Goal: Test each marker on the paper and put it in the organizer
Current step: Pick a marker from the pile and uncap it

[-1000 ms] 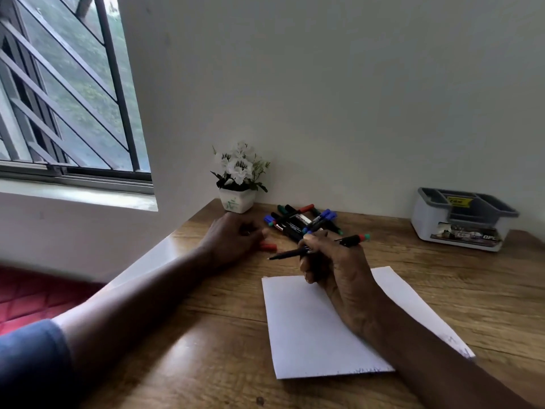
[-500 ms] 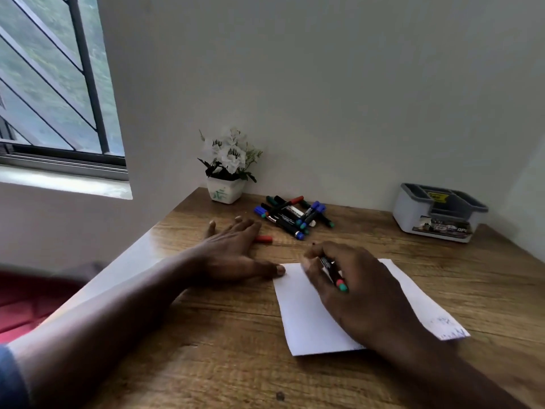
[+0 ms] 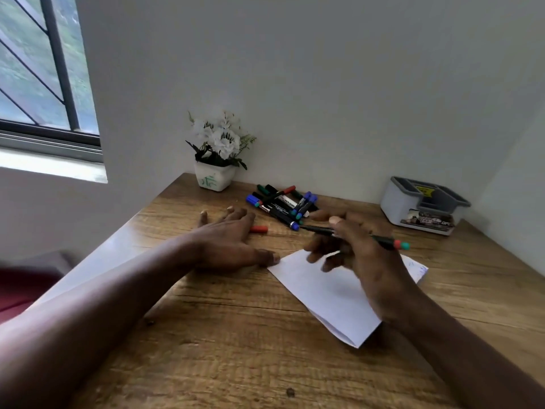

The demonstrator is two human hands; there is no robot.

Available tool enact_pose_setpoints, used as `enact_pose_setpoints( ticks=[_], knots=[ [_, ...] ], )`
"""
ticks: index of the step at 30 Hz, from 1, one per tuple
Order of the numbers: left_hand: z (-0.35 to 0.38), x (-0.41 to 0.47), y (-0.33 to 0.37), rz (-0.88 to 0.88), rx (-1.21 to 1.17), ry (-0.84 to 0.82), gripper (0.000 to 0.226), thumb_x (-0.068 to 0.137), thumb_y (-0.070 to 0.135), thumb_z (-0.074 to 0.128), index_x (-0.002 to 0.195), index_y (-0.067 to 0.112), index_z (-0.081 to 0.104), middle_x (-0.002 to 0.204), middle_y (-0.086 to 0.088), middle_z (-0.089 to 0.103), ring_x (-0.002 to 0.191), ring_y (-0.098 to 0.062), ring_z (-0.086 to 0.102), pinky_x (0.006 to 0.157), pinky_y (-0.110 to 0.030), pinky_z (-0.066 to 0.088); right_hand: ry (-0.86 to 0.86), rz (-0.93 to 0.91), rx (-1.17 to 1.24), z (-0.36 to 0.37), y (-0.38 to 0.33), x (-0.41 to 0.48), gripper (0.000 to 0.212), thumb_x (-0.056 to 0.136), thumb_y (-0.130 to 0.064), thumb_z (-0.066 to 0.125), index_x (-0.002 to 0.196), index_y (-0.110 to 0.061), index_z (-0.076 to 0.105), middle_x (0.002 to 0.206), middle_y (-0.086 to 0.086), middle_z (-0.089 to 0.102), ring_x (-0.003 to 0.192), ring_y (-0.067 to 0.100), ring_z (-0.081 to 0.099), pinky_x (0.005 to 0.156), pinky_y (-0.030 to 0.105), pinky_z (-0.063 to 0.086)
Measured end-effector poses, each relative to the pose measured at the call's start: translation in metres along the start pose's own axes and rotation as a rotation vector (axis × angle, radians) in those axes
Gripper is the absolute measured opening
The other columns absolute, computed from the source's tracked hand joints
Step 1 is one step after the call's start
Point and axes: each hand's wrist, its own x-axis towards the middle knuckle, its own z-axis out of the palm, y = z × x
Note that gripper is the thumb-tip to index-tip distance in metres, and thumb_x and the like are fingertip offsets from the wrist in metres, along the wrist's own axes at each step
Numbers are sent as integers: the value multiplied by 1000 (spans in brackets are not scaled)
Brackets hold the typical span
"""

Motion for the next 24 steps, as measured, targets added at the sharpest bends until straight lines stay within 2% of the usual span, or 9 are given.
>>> enact_pose_setpoints(
  ticks=[2,4,7,11,17,24],
  knots=[
    [1,0,0,0,1,1,106,82,81,47,161,24,4,170,1,-6,155,-16,-9,121,-60,-9,-69,154,133,14,-8,-2,31,102,-29,53,94,-17,80,83,12,77,76,23,74,57,27,54],
    [0,1,0,4,2,8,107,82,81,46,161,23,5,170,0,-4,155,-16,-7,122,-60,-7,-115,197,57,25,-8,-7,26,98,-29,62,87,-14,80,76,12,76,69,21,72,57,25,55],
    [-1,1,-1,4,5,15,107,80,83,48,160,22,11,170,0,2,156,-17,0,122,-60,-3,-123,236,-10,28,-4,-7,6,91,-13,71,90,-10,76,75,13,78,66,20,73,59,24,57],
    [-2,-2,0,1,-4,7,107,81,81,48,161,23,8,170,1,0,156,-18,-1,122,-60,-3,-186,334,9,22,-6,0,4,84,-5,76,87,-3,75,79,14,78,71,19,75,63,24,59],
    [-6,-7,5,-9,-29,-2,105,82,78,51,161,24,7,170,3,0,155,-19,1,123,-59,-3,-183,173,-166,24,-4,0,10,82,-16,75,74,-13,70,61,8,71,51,13,64,47,20,50],
    [-7,-8,6,-13,-45,0,105,81,78,51,161,29,5,170,4,1,155,-19,2,123,-58,-4,-136,139,-200,28,0,2,15,79,-27,74,65,-25,68,57,6,69,47,11,63,45,20,47]
  ],
)
